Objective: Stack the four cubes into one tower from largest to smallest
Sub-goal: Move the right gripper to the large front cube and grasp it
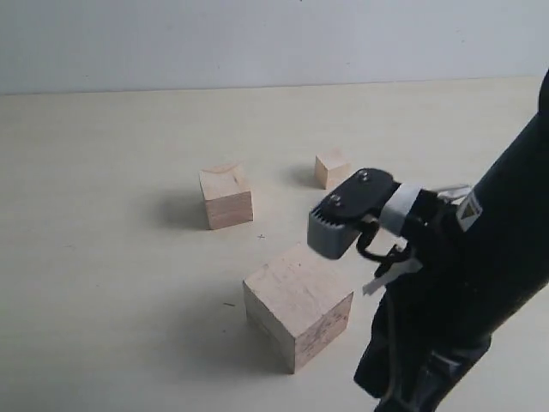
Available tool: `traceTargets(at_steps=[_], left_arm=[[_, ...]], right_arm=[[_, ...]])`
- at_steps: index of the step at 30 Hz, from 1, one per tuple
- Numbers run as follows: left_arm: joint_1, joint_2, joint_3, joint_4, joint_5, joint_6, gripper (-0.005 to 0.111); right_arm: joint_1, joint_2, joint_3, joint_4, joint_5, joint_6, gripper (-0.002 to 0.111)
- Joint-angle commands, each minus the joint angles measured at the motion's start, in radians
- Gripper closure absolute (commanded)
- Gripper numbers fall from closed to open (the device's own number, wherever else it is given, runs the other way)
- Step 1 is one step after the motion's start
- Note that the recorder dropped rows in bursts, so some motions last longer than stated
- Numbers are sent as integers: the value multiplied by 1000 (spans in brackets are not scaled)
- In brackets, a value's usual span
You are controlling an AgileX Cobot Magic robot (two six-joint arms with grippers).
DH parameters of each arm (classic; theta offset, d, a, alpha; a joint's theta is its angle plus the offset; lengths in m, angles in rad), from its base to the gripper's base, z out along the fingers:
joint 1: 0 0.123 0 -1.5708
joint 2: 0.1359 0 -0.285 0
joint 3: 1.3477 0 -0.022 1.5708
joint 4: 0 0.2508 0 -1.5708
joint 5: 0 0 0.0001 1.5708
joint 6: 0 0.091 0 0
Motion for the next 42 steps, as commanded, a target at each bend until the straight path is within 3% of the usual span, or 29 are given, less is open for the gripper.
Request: traceTargets(at_steps=[1,6,11,16,24,32,37,42], left_arm=[[-5,-6,1,-5,-13,0,107],[-5,-6,1,-5,-11,0,107],[-5,-6,1,-5,-11,0,107],[-5,-6,1,-5,-11,0,107],[-5,-6,1,-5,-11,0,107],[-5,-6,1,-5,-11,0,107],[-5,-6,1,-5,-11,0,107],[-5,-6,1,-5,-11,0,107]], right_arm=[[101,53,13,17,-75,-81,108],[163,181,16,-34,-291,-160,108],[163,290,16,-79,-376,-160,108],[163,363,4,-42,-581,-160,108],[163,437,-118,-29,-808,-96,108],[163,463,-131,-77,-600,23,108],[124,491,-133,-297,-721,277,108],[99,491,-133,-323,-821,324,108]])
